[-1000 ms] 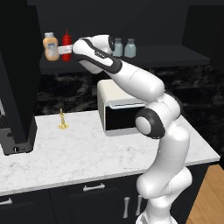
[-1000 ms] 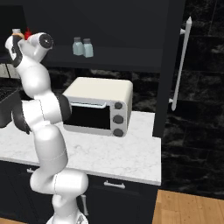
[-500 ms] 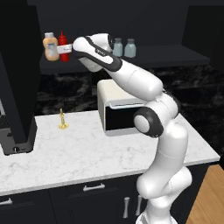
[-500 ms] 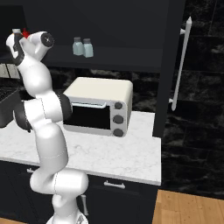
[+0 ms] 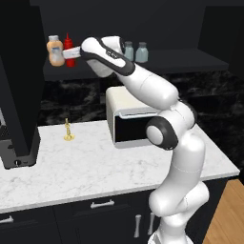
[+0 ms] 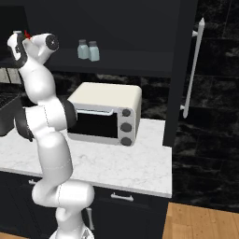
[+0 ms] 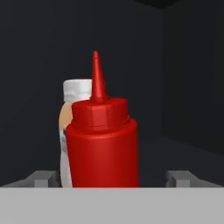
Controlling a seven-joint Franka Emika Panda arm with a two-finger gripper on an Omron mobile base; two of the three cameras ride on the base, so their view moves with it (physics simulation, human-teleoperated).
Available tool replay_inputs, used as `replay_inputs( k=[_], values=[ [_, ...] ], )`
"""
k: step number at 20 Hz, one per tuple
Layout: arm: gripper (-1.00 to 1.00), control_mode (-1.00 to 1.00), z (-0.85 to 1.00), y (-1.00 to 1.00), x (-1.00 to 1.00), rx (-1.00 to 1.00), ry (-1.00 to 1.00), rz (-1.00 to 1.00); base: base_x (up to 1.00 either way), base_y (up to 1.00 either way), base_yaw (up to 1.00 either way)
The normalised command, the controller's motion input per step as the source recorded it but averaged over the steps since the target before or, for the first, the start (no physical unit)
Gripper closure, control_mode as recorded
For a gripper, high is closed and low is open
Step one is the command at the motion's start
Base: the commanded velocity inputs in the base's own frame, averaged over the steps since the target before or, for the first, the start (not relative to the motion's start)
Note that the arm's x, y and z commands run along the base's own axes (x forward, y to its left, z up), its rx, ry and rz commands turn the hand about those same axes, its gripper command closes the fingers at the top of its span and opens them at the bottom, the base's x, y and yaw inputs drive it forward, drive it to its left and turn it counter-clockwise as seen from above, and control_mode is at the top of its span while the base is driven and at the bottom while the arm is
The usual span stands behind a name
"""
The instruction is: Put the shaker and condiment bottle from the counter next to their counterparts in the cabinet.
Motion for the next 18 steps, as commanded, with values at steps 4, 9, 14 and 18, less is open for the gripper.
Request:
replay_inputs(
  k=[4, 9, 14, 18],
  values=[
    [-1.0, -1.0, 0.0, -0.51, -0.19, 0.0, -0.12, 0.01, 0.0, 0.0, 0.0],
    [-1.0, -1.0, 0.0, -0.79, -0.55, -0.04, -0.15, 0.0, 0.0, 0.0, 0.0],
    [-1.0, -1.0, 0.04, -1.0, -0.99, -0.03, -0.23, 0.0, 0.0, 0.0, 0.0],
    [-1.0, -1.0, 0.38, -1.0, -1.0, 0.0, -0.29, 0.0, 0.0, 0.0, 0.0]
  ],
)
